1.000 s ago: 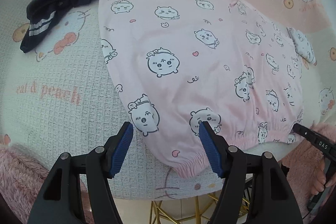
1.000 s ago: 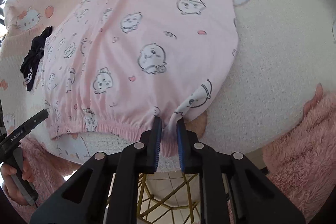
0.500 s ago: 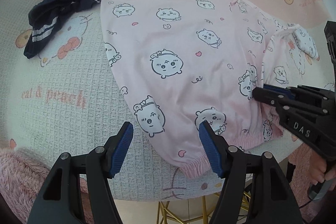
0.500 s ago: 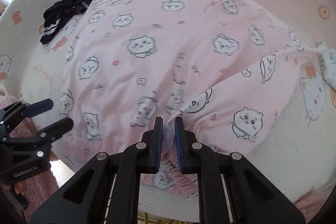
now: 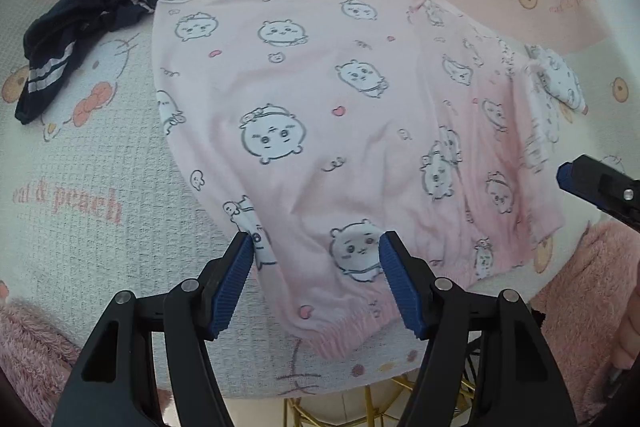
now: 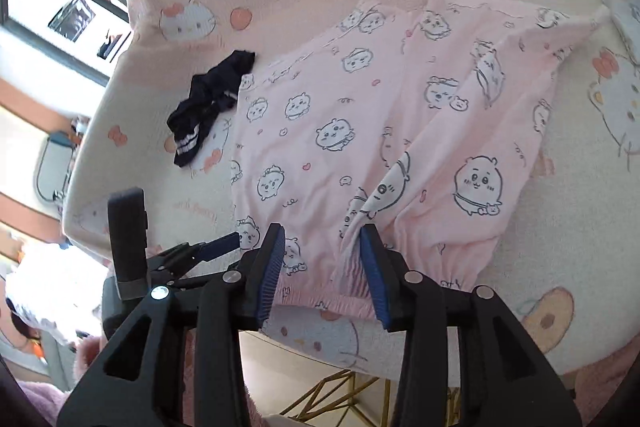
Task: Fold clothes
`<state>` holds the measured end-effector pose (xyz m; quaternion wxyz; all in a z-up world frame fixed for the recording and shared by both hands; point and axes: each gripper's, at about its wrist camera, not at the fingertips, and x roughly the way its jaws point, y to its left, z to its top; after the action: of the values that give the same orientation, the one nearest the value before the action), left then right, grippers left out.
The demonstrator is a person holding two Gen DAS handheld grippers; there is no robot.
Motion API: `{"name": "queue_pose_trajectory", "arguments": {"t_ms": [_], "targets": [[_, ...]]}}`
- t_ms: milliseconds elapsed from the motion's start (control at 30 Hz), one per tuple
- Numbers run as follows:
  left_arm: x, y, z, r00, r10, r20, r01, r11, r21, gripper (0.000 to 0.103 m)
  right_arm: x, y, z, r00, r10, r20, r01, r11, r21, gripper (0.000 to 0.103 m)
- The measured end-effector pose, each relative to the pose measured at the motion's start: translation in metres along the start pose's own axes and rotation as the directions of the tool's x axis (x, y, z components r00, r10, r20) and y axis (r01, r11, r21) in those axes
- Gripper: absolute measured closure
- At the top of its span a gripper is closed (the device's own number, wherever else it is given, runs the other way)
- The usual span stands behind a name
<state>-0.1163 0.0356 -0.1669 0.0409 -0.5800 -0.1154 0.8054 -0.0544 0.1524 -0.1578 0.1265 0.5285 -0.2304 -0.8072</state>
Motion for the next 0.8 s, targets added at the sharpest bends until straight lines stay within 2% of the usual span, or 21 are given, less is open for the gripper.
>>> {"name": "queue_pose_trajectory", "arguments": {"t_ms": [67, 100, 133, 200, 233, 267, 333, 400, 433, 600, 733, 767, 800], "targets": [[-0.002, -0.005, 0.0, 0.998, -0.064, 0.005, 0.064, 0.998, -0.008, 0.036, -0.008, -0.018, -0.007, 0.994, -0.11, 0.024, 0.109, 0.994, 0.008, 0.063], [-0.002, -0.009, -0.001, 0.997, -0.081, 0.0, 0.081, 0.997, -0.007, 0.036, -0.007, -0.028, -0.009, 0.994, -0.112, 0.016, 0.111, 0.993, 0.039, 0.063], [-0.002, -0.013, -0.002, 0.995, -0.099, -0.005, 0.099, 0.995, -0.006, 0.036, -0.005, -0.038, -0.012, 0.996, -0.086, 0.005, 0.086, 0.993, 0.081, 0.063], [-0.003, -0.024, -0.002, 0.993, -0.121, -0.012, 0.121, 0.993, 0.008, 0.036, -0.003, -0.055, -0.018, 0.999, 0.052, 0.004, -0.052, 0.984, 0.17, 0.063], [-0.005, -0.029, 0.0, 0.99, -0.142, -0.017, 0.142, 0.99, 0.008, 0.036, -0.007, -0.061, -0.021, 0.996, 0.084, 0.012, -0.084, 0.977, 0.194, 0.063], [-0.006, -0.034, 0.002, 0.986, -0.164, -0.023, 0.164, 0.986, 0.008, 0.036, -0.009, -0.064, -0.022, 0.997, 0.069, 0.017, -0.071, 0.978, 0.198, 0.063], [-0.004, -0.045, 0.007, 0.978, -0.204, -0.04, 0.204, 0.979, 0.001, 0.036, -0.013, -0.072, -0.022, 0.999, -0.042, 0.006, 0.04, 0.982, 0.185, 0.063], [0.005, -0.062, 0.013, 0.974, -0.211, -0.077, 0.213, 0.977, 0.021, 0.036, -0.015, -0.08, -0.02, 0.988, -0.151, -0.032, 0.155, 0.976, 0.156, 0.063], [0.009, -0.07, 0.016, 0.973, -0.212, -0.095, 0.215, 0.976, 0.032, 0.036, -0.014, -0.083, -0.021, 0.983, -0.178, -0.046, 0.183, 0.973, 0.141, 0.063], [0.031, -0.099, 0.021, 0.959, -0.216, -0.182, 0.228, 0.972, 0.05, 0.036, -0.01, -0.1, -0.036, 0.983, -0.145, -0.115, 0.164, 0.97, 0.177, 0.063], [0.05, -0.103, 0.023, 0.951, -0.192, -0.243, 0.203, 0.979, 0.022, 0.036, -0.012, -0.099, -0.043, 0.982, -0.12, -0.149, 0.141, 0.98, 0.143, 0.063], [0.051, -0.102, 0.024, 0.946, -0.21, -0.248, 0.218, 0.976, 0.002, 0.039, -0.011, -0.098, -0.044, 0.981, -0.118, -0.157, 0.139, 0.981, 0.135, 0.063], [0.051, -0.101, 0.025, 0.939, -0.231, -0.253, 0.235, 0.972, -0.013, 0.047, -0.009, -0.096, -0.046, 0.979, -0.118, -0.163, 0.14, 0.982, 0.128, 0.063]]}}
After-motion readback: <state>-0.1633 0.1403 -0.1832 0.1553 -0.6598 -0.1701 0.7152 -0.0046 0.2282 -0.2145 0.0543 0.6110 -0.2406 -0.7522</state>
